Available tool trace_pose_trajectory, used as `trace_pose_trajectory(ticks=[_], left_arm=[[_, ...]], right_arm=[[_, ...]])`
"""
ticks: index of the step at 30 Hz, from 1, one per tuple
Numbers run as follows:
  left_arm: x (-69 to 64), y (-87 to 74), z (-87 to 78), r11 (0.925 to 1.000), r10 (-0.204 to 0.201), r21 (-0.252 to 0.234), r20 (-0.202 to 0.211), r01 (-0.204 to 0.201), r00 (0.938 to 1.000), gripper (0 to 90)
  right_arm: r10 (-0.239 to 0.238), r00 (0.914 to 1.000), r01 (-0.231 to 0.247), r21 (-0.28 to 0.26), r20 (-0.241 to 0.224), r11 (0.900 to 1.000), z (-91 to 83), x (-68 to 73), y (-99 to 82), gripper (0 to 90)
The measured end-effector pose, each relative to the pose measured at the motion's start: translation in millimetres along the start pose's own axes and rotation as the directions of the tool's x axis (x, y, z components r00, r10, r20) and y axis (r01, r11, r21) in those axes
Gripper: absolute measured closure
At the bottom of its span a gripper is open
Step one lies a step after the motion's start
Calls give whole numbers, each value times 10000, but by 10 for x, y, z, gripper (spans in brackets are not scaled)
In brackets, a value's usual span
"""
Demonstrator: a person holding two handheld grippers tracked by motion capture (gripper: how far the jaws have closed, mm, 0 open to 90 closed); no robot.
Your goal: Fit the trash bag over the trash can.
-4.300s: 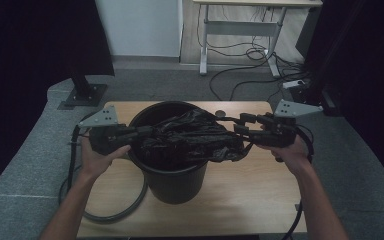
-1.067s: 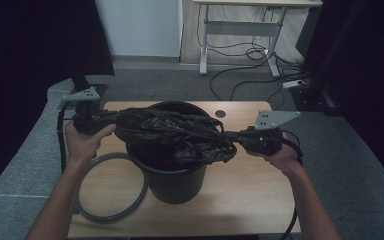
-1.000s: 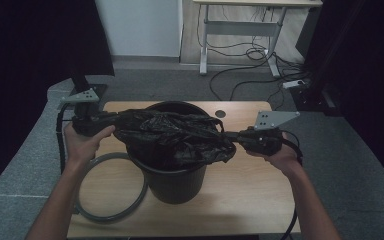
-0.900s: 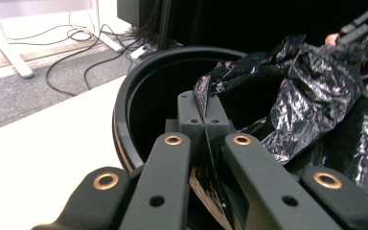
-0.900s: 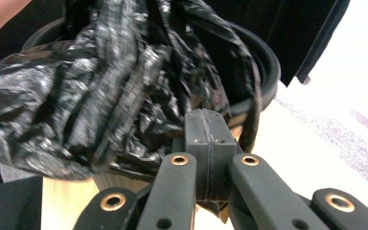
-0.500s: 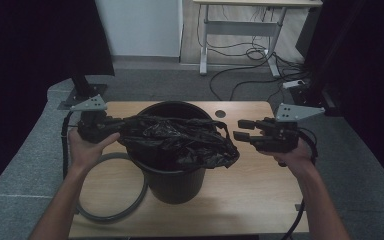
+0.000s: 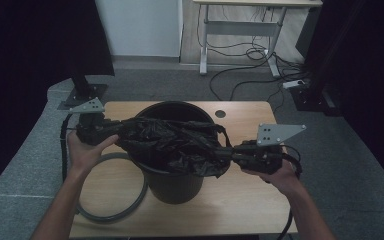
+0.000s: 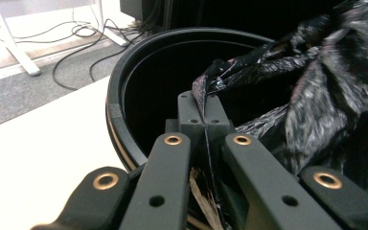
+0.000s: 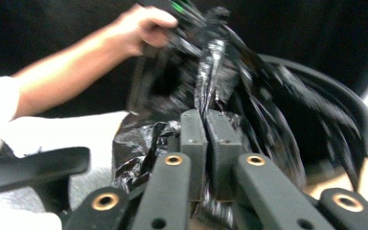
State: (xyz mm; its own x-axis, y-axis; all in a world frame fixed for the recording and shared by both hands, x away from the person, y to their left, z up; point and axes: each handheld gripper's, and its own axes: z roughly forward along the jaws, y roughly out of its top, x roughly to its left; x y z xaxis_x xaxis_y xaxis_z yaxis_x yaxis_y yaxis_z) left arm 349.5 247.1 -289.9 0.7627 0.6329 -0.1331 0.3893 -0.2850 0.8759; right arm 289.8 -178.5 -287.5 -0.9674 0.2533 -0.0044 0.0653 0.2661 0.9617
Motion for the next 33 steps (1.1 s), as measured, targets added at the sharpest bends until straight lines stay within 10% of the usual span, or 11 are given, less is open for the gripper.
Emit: trace_pose_trajectory(ticks=[6,9,13,20,25,30,33], left_arm=[[2,16,10,10000,-71,-59,8,71,10000,900],[1,14,-24,9999,-41,-111,10,41,10000,900],[23,-7,-82,9997,-99,-231,76,100,9999,900],[56,-43,-115,9994,-162,-296,249,169,9996,900],[74,-38,-120,9990,-235,-371,406,250,9989,900],[90,-30,-106,9988,-262,-384,640,287,9976,900],[99,-26,-114,9990,-201,-384,748,230,9970,900]], right_arm=[[-1048,9926,1069,312,-608,9938,347,294,166,829],[-1254,9910,1274,428,-480,9909,393,333,133,647],[-855,9962,854,47,173,9963,199,278,22,412],[60,9915,11,-544,1302,9985,-248,48,-344,306],[442,9857,-390,-350,1629,9986,-258,-137,-567,249],[5,9886,-41,239,1507,9997,-29,-183,-649,396],[-642,9745,572,382,2152,9976,14,-152,-625,801]])
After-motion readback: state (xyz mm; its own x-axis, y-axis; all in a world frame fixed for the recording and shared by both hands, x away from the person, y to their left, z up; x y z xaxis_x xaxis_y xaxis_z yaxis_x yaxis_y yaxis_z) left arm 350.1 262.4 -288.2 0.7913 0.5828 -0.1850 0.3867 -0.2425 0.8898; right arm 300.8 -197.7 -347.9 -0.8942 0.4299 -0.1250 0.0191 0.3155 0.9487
